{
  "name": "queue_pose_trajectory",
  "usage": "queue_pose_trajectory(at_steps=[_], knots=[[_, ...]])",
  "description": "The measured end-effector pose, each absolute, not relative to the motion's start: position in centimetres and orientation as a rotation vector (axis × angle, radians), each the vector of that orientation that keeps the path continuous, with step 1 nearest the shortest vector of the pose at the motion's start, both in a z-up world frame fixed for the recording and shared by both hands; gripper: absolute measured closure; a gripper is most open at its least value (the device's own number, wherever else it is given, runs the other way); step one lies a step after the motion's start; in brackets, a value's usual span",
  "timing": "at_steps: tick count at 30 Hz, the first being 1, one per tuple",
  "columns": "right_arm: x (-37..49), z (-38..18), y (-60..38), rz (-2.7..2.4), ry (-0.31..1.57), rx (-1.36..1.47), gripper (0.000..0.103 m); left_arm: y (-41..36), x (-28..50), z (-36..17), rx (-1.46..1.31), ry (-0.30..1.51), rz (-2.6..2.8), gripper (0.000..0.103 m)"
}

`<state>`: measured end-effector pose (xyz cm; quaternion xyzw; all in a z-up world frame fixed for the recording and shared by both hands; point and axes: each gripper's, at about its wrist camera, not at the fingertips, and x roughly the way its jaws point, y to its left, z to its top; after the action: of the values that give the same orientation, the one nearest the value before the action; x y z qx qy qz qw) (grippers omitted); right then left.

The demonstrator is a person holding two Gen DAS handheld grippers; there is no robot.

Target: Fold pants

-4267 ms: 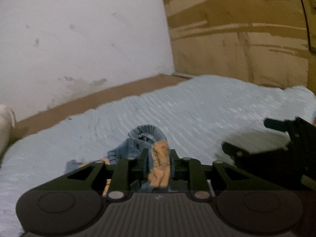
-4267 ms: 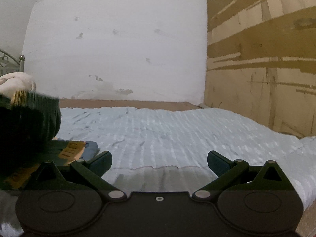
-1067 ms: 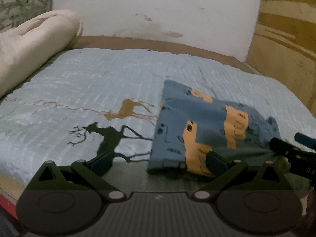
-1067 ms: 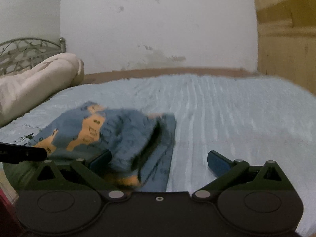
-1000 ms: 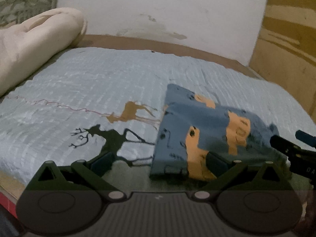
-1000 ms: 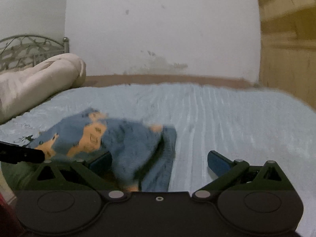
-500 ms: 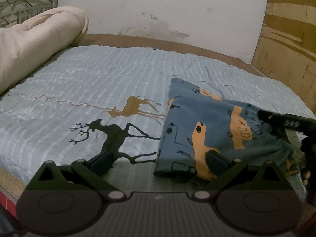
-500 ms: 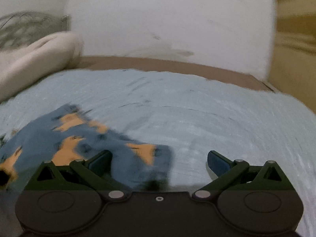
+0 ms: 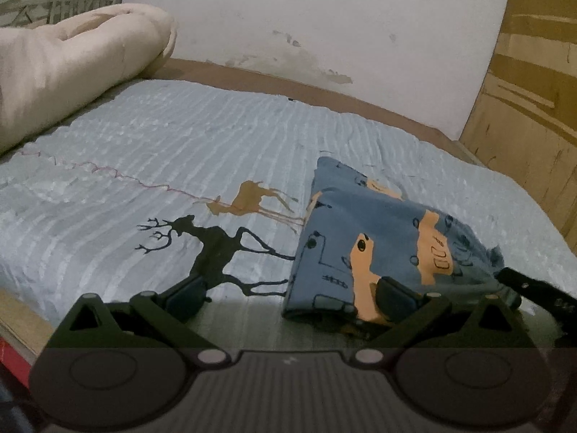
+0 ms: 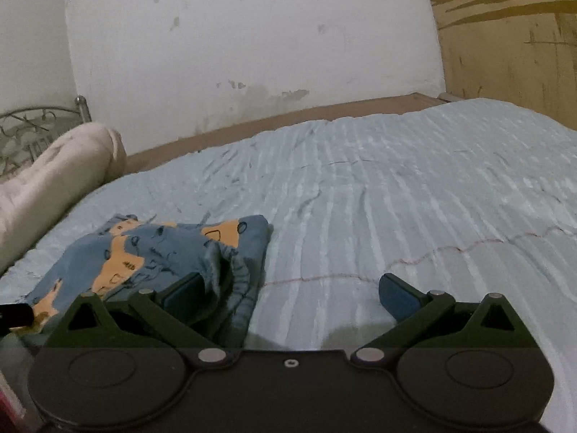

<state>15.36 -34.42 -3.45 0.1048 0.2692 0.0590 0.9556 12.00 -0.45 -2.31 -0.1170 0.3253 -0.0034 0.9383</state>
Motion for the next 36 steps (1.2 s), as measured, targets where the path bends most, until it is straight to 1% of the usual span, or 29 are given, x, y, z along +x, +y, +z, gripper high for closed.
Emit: queue_pose_trajectory(at_steps=[6, 9, 12, 15, 23, 30, 36], knots=[[15.1, -1.9, -34.1, 0.264, 0.541, 0.316, 0.001, -1.0, 12.1, -2.0, -0.225, 0.672, 0.002, 0.001], [15.4, -2.0, -33.1, 0.299, 0.571, 0.305, 0.001, -1.2, 12.2, -2.2, -0.214, 0.679, 0.007, 0.001], [15.3, -3.5, -32.0, 0.269, 0.619, 0.28, 0.001, -1.3, 12.1, -2.4, -0.195, 0.679, 0.007, 0.001], [14.0, -4.0, -31.5, 0.269, 0.571, 0.231, 0.001, -1.4, 12.0, -2.5, -0.184, 0.678, 0.006, 0.001], [14.0, -4.4, -31.5, 0.268, 0.562, 0.224, 0.001, -1.4, 11.9, -2.7, -0.182, 0.673, 0.003, 0.001], [15.5, -2.5, -29.8, 0.183, 0.69, 0.195, 0.001, -0.2, 11.9, -2.1, -0.266, 0.65, 0.031, 0.001], [15.8, -2.2, -29.4, 0.158, 0.719, 0.178, 0.001, -0.6, 11.7, -2.2, -0.235, 0.658, 0.035, 0.001]])
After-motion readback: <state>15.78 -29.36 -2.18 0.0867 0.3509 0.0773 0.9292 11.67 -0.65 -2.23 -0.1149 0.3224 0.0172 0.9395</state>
